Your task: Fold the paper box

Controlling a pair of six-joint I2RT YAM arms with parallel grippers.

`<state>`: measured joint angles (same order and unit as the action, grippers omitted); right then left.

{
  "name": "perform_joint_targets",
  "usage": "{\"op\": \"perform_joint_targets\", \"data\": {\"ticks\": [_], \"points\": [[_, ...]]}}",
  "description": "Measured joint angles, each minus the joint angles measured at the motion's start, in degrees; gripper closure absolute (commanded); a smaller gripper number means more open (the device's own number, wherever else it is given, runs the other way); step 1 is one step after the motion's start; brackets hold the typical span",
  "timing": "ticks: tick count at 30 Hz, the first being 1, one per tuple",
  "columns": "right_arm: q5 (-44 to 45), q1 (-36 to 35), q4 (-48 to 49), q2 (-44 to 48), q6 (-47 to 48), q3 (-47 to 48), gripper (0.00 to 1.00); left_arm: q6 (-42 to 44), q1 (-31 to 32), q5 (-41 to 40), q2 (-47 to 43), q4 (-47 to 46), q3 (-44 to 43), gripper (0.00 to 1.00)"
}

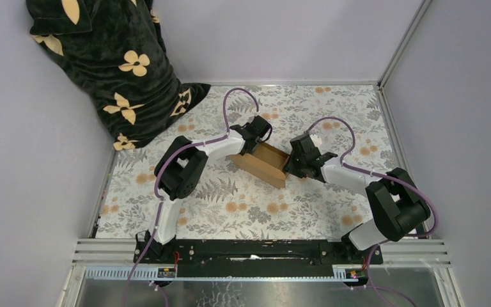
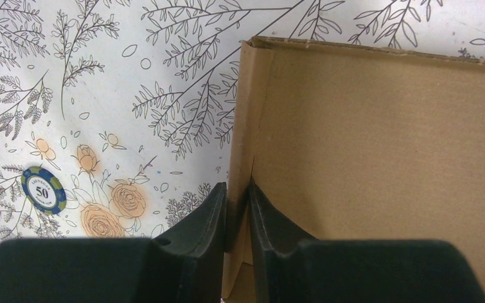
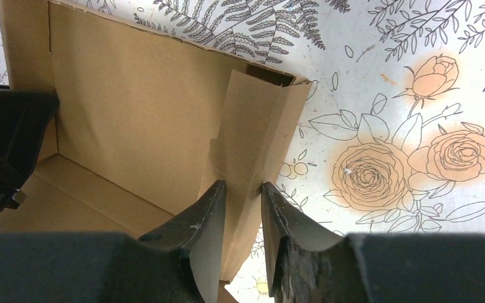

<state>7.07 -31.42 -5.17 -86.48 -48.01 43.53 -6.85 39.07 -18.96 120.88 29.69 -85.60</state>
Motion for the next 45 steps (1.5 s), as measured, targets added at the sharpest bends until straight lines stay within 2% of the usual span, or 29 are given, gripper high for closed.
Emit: {"op": "perform_joint_targets", "data": {"ticks": [19,28,35,45], "points": [[9.42,-5.16,-8.07,-4.55,2.67,6.67,0.78,0.07,0.09,0.00,0.07,0.20,-0.17,0.75],[13.07,-7.15,-13.68,-8.07,5.27,11.52,0.84,0.07,0.00,0.63,0.37,1.64,-1.42,0.71],[15.28,-7.87,-17.33,-9.92,7.39,14.23,0.96,-0.02,-0.72,5.09,0.37,4.17,-2.80,0.70],[19.23,-8.02,-24.70,-12.55,10.54,18.12,1.00,-1.79,-1.51,12.24,-1.29,4.96,-3.32,0.69]]}}
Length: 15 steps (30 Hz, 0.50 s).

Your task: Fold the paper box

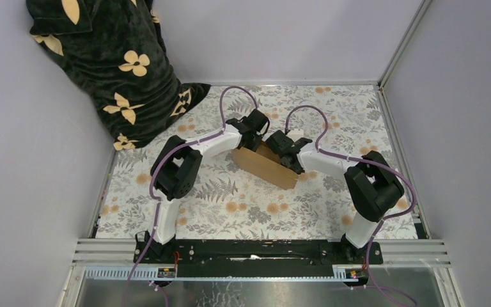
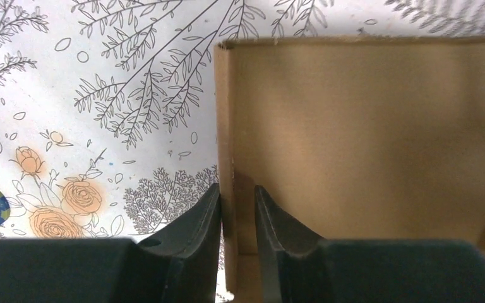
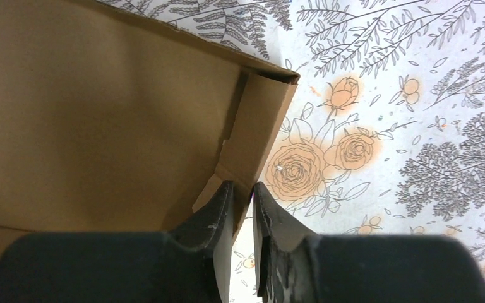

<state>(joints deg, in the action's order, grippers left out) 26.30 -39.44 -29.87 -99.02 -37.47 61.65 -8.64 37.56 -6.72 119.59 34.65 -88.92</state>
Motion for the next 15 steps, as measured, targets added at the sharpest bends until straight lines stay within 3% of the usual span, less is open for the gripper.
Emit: {"op": "perform_joint_targets", "data": {"ticks": [7,15], "points": [[2.12,-0.04,-3.10,-1.68,1.68,1.95,1.00,-1.53,-0.70,1.95,-5.84,0.00,0.00,0.68],[4.26,-0.11,-6.25,-3.17,2.78,3.37,0.87,-2.64,-1.84,2.27,-13.03,-0.46,1.55,0.68]]}}
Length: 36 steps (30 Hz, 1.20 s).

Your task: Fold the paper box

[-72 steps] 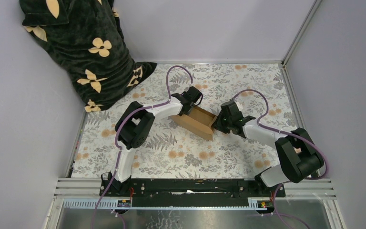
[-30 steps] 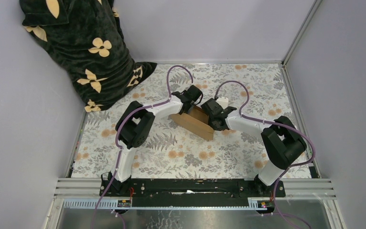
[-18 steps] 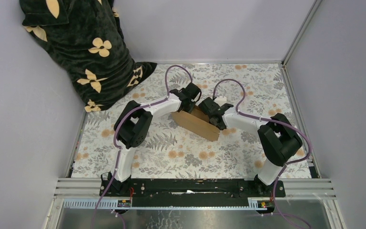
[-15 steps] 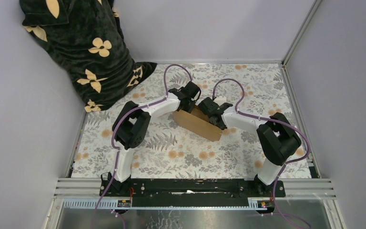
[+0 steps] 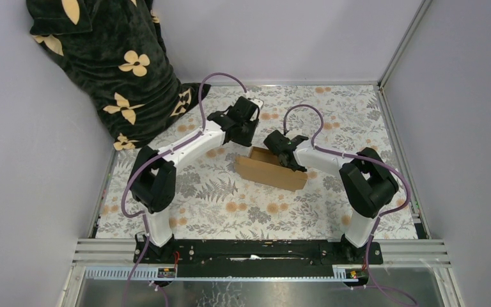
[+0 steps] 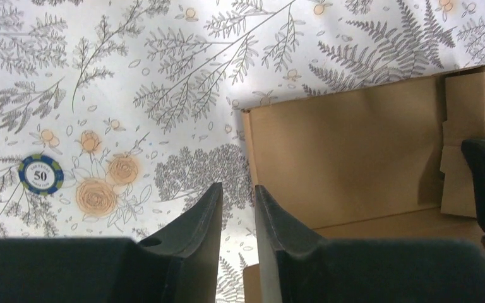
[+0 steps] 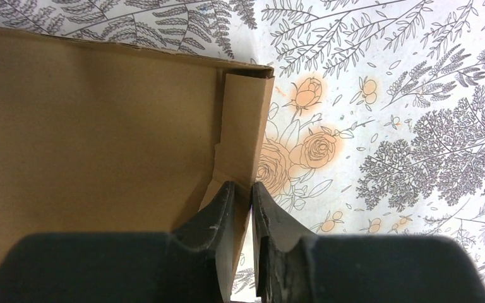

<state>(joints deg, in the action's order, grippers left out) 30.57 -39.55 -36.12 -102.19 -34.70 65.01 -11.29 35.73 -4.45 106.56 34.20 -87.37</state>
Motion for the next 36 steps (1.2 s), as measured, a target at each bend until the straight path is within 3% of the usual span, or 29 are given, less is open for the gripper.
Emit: {"op": "perform_joint_targets", "data": {"ticks": [4,9,22,36], "points": [[0.33,0.00,-0.42,0.00,-0.04,-0.13,0.88,-0.50,-0.17,0.00,-2.01,-0.07,2.71,0.68],[1.73,-0.15,-0.42,0.02,-0.02,-0.79,1.00,-0.92,-0.22,0.20,-3.13,-0.20,6.23,0.69],[9.81,-2.34,-6.62,-0.42,-0.46,-0.92,1.00,-2.10,-0.22,0.37,-7.72,-0.37,11.06,0.69],[19.82,-6.08,-15.06,-3.04,1.40,6.99,1.00,-2.32,-0.22,-0.85,-12.15,-0.72,14.51,0.69]]}}
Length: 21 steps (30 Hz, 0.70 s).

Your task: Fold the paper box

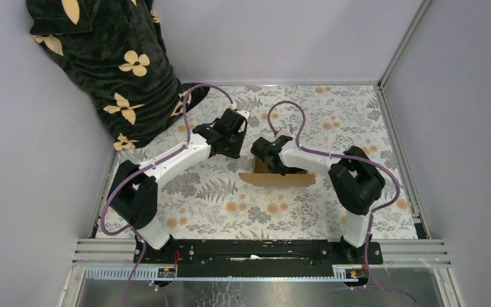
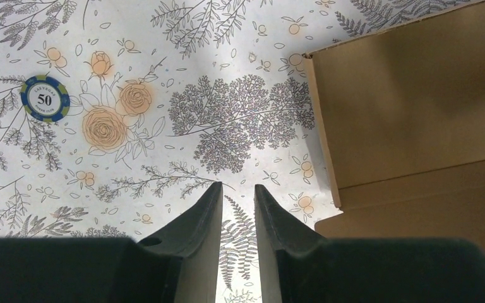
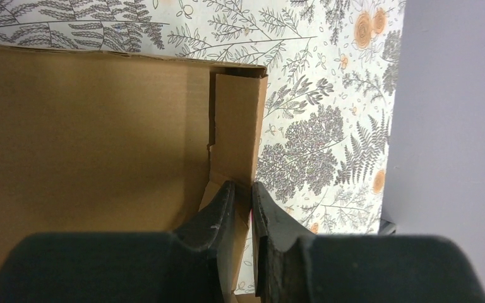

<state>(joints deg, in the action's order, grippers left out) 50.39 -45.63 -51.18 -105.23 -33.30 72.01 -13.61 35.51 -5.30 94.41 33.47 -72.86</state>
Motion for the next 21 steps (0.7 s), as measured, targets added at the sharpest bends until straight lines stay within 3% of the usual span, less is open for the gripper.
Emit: {"op": "perform_joint_targets", "data": {"ticks": [7,21], "points": [[2.29,-0.76,-2.14,-6.14,-0.59,1.44,1.00,0.00,-0.28,-1.31,-0.42,0.15,0.26,0.69],[2.19,-0.76,-2.43,-7.10,-1.01,1.73,1.00,0.00,-0.33,-1.84,-0.42,0.35,0.39,0.69]]}}
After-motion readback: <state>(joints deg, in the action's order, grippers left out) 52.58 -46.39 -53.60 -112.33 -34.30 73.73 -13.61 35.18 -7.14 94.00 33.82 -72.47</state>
